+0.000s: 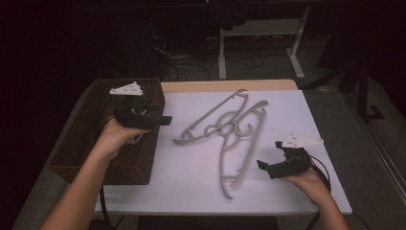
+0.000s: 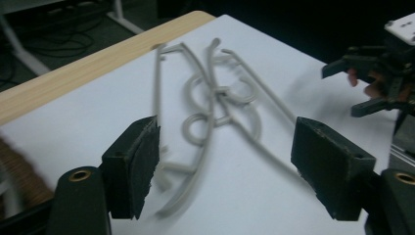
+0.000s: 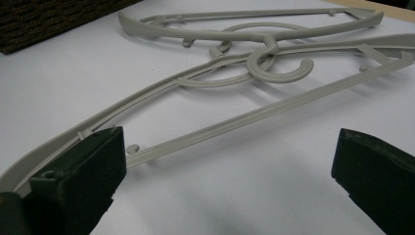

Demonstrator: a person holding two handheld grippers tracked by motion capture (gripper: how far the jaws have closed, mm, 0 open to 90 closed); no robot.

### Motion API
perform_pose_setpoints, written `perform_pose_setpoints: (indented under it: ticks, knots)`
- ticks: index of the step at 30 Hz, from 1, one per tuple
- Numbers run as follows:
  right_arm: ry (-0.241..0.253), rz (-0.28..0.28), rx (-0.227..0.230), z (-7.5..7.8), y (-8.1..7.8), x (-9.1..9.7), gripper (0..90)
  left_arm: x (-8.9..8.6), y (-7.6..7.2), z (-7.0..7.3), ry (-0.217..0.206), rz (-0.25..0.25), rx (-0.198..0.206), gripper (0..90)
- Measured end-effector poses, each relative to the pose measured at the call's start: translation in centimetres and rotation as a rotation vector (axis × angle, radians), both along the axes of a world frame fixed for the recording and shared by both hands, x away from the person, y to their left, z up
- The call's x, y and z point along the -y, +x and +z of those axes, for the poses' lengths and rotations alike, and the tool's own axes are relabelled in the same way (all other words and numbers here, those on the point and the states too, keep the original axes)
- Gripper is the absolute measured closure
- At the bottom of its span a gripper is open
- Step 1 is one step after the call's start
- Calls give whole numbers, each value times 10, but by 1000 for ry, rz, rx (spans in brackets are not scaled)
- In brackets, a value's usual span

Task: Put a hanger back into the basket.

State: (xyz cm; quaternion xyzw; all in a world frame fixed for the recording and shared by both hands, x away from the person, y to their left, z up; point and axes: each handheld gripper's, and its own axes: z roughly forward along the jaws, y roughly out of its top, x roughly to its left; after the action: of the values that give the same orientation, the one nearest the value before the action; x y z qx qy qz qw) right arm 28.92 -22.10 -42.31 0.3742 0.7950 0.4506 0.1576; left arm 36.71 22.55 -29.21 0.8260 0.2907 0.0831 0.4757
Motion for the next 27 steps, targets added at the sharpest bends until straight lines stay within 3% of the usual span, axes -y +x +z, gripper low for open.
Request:
perform_pose_setpoints:
  ticks: [9,16,20,27]
  knots:
    - [-1,7,-4,-1,1,0,0,59,9,-15,19,-68,1,207]
    - [6,3,-5,0,1,2,0,98,20,-36,37,-125,12,167]
    - [6,5,-6,-1,1,2,0,113,29,-50,25,-137,6,166]
    - [10,6,-4,-1,2,3,0,127,50,-85,68,-111,-12,215]
